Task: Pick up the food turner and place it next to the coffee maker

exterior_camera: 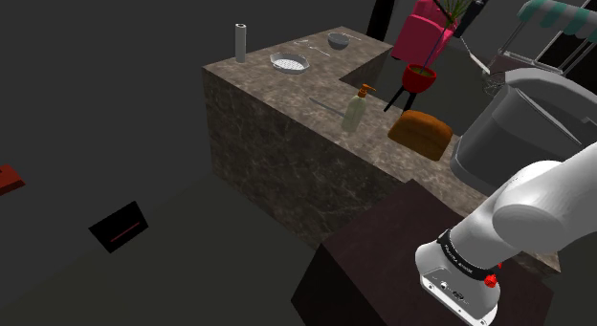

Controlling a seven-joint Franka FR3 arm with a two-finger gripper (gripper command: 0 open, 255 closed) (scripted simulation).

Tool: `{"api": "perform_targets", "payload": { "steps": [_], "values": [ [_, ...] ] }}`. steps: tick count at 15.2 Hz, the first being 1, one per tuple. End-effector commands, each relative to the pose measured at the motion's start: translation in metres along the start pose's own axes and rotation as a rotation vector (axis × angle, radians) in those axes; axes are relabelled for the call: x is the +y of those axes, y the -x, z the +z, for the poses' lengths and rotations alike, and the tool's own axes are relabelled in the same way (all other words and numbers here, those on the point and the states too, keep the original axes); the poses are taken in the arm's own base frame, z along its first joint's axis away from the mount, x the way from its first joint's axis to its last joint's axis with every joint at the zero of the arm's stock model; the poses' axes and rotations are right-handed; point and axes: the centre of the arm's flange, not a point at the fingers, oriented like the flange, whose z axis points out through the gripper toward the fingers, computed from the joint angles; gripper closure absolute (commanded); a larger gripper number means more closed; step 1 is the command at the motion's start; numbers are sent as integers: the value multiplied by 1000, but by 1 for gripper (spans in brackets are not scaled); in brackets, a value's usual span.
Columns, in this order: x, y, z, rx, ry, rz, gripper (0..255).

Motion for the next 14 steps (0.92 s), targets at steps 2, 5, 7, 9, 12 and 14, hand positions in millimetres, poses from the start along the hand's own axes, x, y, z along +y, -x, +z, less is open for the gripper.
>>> {"api": "perform_targets", "payload": {
  "steps": [2, 5, 7, 9, 12, 14],
  "values": [
    [1, 26, -6, 0, 0, 0, 255],
    [3, 65, -8, 0, 0, 0, 255],
    [4, 92, -10, 0, 0, 0, 255],
    [6, 118, -12, 0, 0, 0, 255],
    [8, 157, -15, 0, 0, 0, 255],
    [9, 184, -16, 0, 0, 0, 255]
  ]
}}
